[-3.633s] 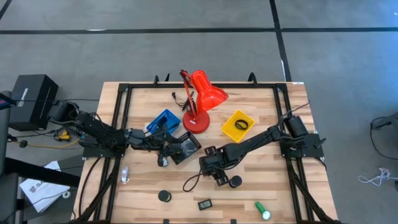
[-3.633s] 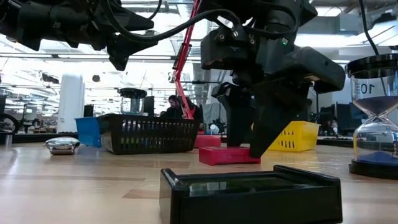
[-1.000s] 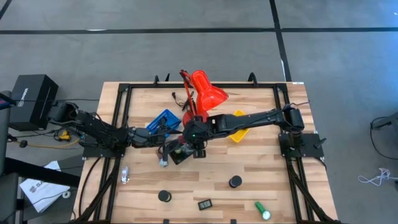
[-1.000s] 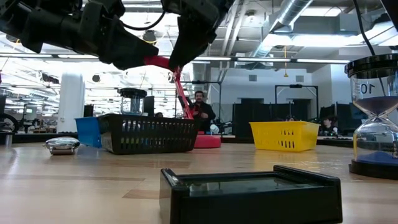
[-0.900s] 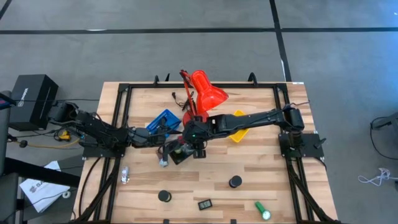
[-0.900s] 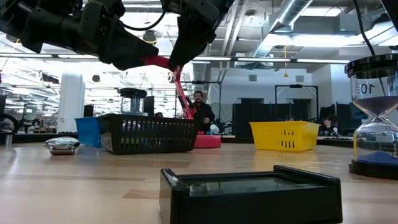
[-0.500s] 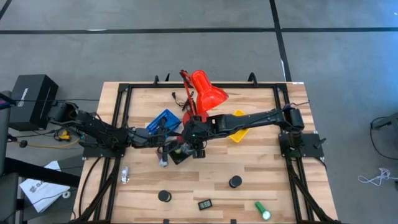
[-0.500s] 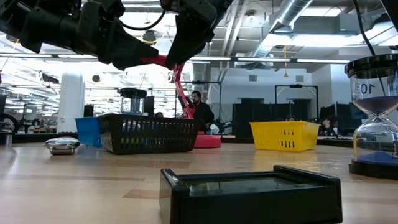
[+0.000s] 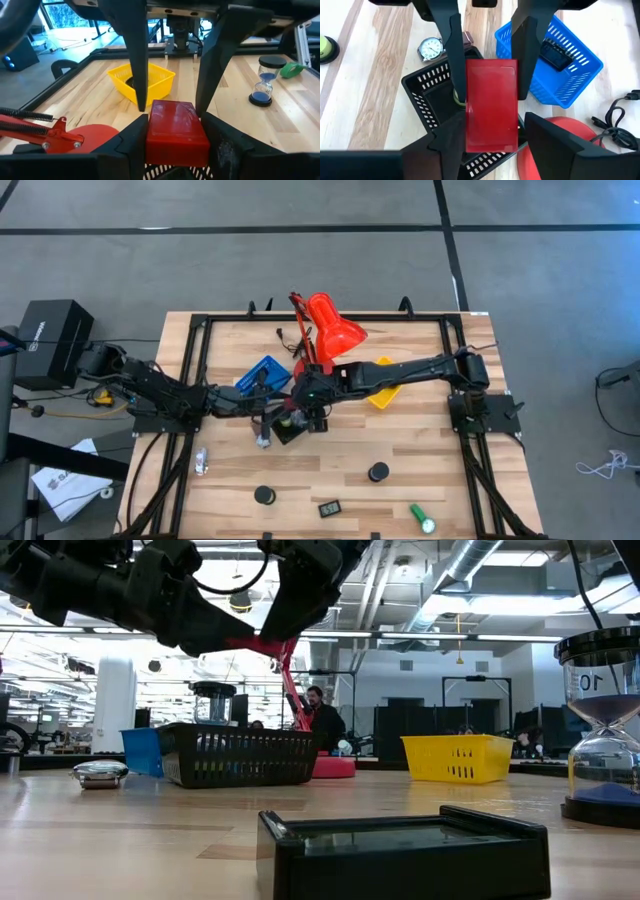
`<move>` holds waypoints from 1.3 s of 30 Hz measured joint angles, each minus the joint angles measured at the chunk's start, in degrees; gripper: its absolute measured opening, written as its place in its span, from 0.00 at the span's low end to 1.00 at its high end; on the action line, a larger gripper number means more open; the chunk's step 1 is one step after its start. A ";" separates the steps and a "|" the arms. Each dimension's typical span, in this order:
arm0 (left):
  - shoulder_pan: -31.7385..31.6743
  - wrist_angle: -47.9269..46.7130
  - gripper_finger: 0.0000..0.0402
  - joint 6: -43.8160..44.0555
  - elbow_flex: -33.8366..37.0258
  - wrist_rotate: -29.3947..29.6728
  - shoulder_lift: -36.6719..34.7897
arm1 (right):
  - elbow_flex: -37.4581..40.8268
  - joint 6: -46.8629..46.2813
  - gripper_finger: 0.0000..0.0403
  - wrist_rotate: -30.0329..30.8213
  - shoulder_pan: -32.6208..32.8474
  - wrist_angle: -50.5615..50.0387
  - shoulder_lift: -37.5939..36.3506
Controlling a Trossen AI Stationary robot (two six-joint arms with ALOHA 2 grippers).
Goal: Pick & Place Office items
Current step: Put the red timer into the blue bin
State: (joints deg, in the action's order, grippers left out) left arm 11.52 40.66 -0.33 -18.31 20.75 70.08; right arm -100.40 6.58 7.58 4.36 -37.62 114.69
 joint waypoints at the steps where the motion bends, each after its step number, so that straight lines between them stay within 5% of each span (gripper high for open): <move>1: -0.14 0.18 0.37 0.61 0.00 0.00 0.00 | 0.00 -0.06 0.50 0.01 0.00 -0.03 0.00; 10: -0.34 -0.13 0.39 0.33 0.00 3.64 0.00 | 0.00 -0.34 0.60 0.24 0.04 -5.69 0.00; 20: -5.03 -10.96 0.42 2.59 0.00 7.28 -0.33 | 0.04 -16.26 0.60 0.19 -0.02 -17.16 0.04; 30: -9.65 -18.43 0.41 7.44 -0.02 25.74 -0.35 | 1.11 -18.20 0.59 0.00 0.99 -18.50 0.07; 39: -13.96 -30.88 0.39 23.80 0.87 20.45 -0.35 | 1.11 -18.20 0.59 0.00 1.68 -18.33 0.09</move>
State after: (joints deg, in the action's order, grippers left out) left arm -2.44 9.78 23.48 -17.44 41.20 69.73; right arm -99.29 -11.62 7.57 6.04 -55.95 114.78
